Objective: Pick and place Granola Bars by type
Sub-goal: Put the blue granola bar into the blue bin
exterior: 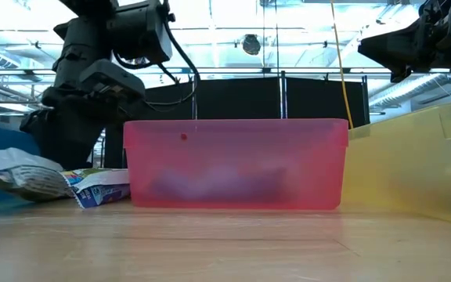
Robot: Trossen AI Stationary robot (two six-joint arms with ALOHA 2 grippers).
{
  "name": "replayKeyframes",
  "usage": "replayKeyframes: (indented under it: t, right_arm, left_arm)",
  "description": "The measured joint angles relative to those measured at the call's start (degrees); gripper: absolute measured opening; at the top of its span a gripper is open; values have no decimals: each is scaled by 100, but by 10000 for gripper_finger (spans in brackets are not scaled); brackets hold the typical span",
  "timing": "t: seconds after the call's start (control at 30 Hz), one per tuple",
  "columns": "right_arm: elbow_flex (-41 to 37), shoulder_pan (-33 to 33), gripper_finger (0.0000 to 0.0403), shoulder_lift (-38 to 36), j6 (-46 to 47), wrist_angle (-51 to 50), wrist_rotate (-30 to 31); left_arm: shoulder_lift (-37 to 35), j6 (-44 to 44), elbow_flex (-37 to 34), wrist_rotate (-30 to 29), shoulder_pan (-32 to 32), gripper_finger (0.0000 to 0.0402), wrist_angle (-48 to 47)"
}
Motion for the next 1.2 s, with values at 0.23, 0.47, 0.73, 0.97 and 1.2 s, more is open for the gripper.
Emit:
replayKeyframes:
  t: [0.23, 0.47, 0.73, 0.97, 1.2]
  right_arm:
    - [2, 0, 91, 0, 0, 3, 0]
    - [-1, 0, 91, 0, -2, 3, 0]
    - [1, 1, 91, 0, -1, 2, 0]
    - [2, 2, 91, 0, 0, 11, 0]
    - [2, 2, 91, 15, -1, -5, 0]
  left_arm:
    - [34, 315, -20, 152, -4, 154, 284]
    - [45, 497, -29, 198, -7, 13, 649]
    - [-84, 639, -31, 151, -28, 3, 1149]
    - [-536, 764, 200, -57, -37, 2, 1199]
    - [-1082, 823, 822, -199, -187, 1, 149]
